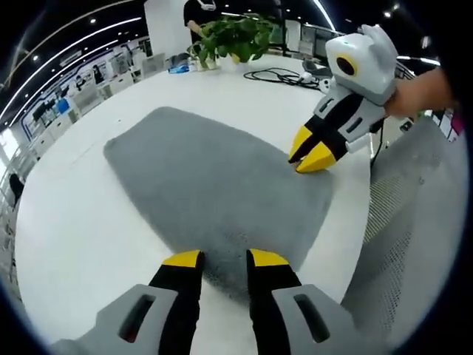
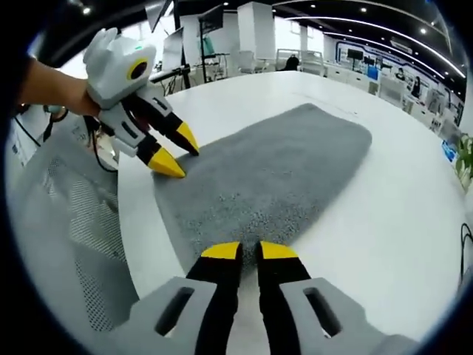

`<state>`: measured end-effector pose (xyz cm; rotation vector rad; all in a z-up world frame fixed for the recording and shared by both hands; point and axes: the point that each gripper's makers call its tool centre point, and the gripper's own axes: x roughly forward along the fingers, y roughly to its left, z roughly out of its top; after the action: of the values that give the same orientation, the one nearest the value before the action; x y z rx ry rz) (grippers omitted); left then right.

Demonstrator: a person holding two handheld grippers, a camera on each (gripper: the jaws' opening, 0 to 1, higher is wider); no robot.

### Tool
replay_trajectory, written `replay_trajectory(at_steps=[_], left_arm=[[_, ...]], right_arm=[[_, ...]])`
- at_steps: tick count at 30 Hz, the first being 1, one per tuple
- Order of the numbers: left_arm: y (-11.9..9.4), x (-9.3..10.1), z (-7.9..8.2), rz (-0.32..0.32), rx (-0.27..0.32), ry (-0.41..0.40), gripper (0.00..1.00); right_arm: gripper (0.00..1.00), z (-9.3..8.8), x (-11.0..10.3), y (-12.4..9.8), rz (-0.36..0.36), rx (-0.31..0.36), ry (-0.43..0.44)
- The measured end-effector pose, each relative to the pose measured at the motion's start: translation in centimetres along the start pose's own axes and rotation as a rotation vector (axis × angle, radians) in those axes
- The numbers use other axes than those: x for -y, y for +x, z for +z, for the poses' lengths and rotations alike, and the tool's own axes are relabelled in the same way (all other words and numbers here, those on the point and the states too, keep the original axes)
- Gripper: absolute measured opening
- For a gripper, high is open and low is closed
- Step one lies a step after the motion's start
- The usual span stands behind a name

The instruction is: Fold the towel on the table until its edges align and the towel forms a compact rectangular stack.

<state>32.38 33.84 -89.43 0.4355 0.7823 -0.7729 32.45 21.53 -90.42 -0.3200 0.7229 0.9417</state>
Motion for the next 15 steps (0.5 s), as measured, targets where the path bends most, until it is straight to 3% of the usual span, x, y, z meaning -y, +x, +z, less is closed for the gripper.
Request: replay_trajectory(at_steps=[3, 6, 15], left_arm=[[-0.5, 0.8, 0.1, -0.035, 0.017, 0.043, 0.24], [-0.9, 1.4, 0.2, -0.065, 0.031, 0.059, 0.24], [-1.1, 2.9, -0.5, -0.137, 0.029, 0.083, 0.26]], right_arm=[[0.07, 0.3, -0.1, -0.5, 0.0, 0.0, -0.014], [0.09, 1.3, -0.6, -1.2, 0.022, 0.042, -0.044], [0.26, 0.8, -3.7, -1.4, 0.132, 0.055, -0.115]])
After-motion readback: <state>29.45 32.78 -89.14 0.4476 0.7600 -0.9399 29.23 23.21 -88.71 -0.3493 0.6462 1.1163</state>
